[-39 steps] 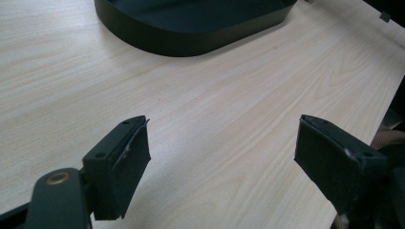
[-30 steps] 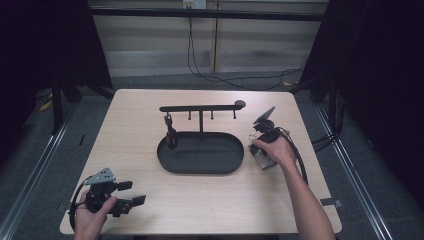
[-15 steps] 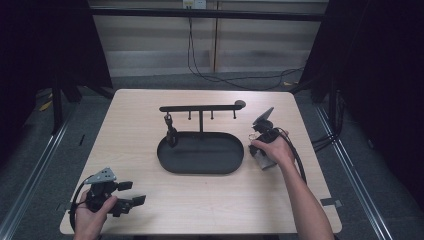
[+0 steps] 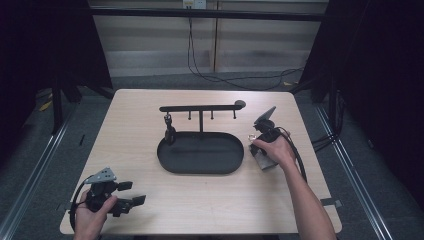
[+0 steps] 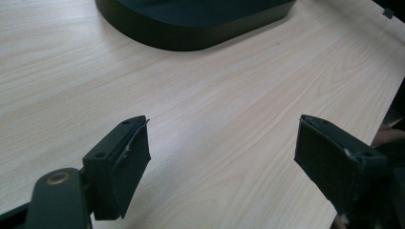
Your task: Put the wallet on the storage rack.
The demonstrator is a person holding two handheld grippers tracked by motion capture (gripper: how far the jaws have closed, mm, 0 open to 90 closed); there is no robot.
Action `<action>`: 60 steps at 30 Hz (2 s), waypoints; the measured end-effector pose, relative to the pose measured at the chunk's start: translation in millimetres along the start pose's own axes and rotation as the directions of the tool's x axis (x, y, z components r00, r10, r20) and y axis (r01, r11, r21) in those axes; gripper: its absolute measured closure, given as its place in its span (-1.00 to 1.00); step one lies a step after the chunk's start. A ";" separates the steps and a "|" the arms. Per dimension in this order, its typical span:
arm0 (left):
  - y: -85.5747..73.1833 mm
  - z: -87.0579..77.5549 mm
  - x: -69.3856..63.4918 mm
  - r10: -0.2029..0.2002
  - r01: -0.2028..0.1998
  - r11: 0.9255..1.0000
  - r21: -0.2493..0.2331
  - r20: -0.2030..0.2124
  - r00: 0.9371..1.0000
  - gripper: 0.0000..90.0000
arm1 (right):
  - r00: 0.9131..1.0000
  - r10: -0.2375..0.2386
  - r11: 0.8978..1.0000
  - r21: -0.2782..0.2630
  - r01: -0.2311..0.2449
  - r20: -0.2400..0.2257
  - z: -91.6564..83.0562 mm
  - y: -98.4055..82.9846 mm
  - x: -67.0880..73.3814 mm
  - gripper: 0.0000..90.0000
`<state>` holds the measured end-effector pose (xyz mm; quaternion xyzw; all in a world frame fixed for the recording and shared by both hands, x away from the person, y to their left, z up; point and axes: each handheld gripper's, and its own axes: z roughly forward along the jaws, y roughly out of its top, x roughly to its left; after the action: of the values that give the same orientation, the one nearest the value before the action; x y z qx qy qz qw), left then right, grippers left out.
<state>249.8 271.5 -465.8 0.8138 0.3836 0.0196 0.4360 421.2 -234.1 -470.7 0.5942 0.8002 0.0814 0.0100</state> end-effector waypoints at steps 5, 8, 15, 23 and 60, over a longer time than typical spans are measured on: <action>-0.3 0.2 -1.0 0.003 -0.003 1.000 0.007 0.002 1.000 -0.58 | 0.999 0.022 0.999 -0.030 -0.023 -0.029 -8.4 -1.8 -3.2 -0.28; 0.0 0.7 -1.5 0.005 -0.005 1.000 0.007 0.002 1.000 -0.58 | 0.999 0.021 0.999 -0.034 -0.022 -0.025 -12.7 -4.2 -3.9 -0.28; 0.0 -0.5 0.1 -0.001 0.001 1.000 0.004 0.003 1.000 -0.58 | 0.998 0.039 0.998 -0.043 -0.041 -0.039 -21.7 -8.3 -8.8 -0.27; -0.1 -0.1 -0.4 -0.005 0.005 1.000 0.010 0.006 1.000 -0.58 | 0.999 0.029 0.999 -0.039 -0.030 -0.036 -35.5 -6.9 -9.8 -0.27; 0.6 0.0 1.0 -0.001 0.001 1.000 0.010 0.008 1.000 -0.58 | 0.991 -0.051 0.993 -0.114 0.037 -0.122 -98.0 -11.3 11.3 -0.27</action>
<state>250.8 272.0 -465.7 0.8159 0.3823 0.0143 0.4334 396.1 -238.1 -374.6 0.5685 0.8064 0.1627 -0.0051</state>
